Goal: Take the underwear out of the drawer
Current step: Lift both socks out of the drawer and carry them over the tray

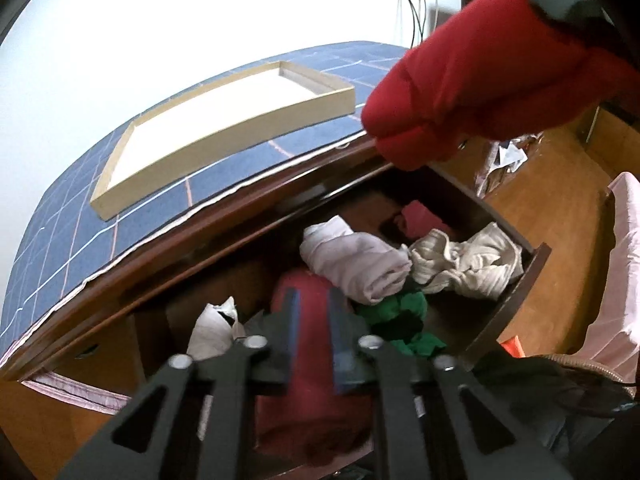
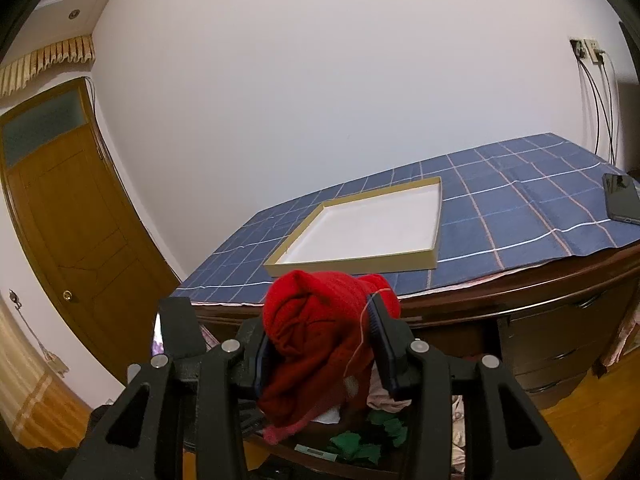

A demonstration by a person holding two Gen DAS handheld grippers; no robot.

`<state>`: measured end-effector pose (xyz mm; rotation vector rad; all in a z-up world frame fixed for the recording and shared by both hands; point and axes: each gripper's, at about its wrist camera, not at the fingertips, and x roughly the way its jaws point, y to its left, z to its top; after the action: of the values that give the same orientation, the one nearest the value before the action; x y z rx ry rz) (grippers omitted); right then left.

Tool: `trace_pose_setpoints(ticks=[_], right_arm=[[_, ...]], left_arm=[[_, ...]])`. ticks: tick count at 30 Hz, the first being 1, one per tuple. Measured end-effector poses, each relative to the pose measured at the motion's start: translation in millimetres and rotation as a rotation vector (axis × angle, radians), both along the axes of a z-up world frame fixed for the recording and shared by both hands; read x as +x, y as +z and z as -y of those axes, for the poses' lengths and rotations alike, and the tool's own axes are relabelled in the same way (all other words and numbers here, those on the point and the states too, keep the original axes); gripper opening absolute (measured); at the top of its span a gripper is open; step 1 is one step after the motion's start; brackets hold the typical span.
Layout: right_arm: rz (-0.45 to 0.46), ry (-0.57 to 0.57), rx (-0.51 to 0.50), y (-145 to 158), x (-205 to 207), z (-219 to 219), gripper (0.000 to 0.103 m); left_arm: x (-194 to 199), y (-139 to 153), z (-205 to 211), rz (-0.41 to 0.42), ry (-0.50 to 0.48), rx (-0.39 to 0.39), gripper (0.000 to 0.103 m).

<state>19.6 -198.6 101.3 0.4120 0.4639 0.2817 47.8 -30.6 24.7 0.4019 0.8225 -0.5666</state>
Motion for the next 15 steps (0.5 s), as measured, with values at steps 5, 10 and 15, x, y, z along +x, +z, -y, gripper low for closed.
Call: trace_pose_setpoints(ticks=[5, 10, 15], right_arm=[[-0.014, -0.013, 0.002, -3.5, -3.3, 4.2, 0.045], [-0.028, -0.010, 0.019, -6.0, -5.5, 8.2, 0.045], [-0.048, 0.016, 0.006, -10.7, -8.4, 4.1, 0.045]], left_arm=[[-4.7, 4.7, 1.0, 0.009, -0.005, -0.011, 0.009], [2.8, -3.5, -6.4, -0.028, -0.002, 0.010, 0.009], [16.8, -27.8, -19.9, -0.197, -0.012, 0.038, 0.022]])
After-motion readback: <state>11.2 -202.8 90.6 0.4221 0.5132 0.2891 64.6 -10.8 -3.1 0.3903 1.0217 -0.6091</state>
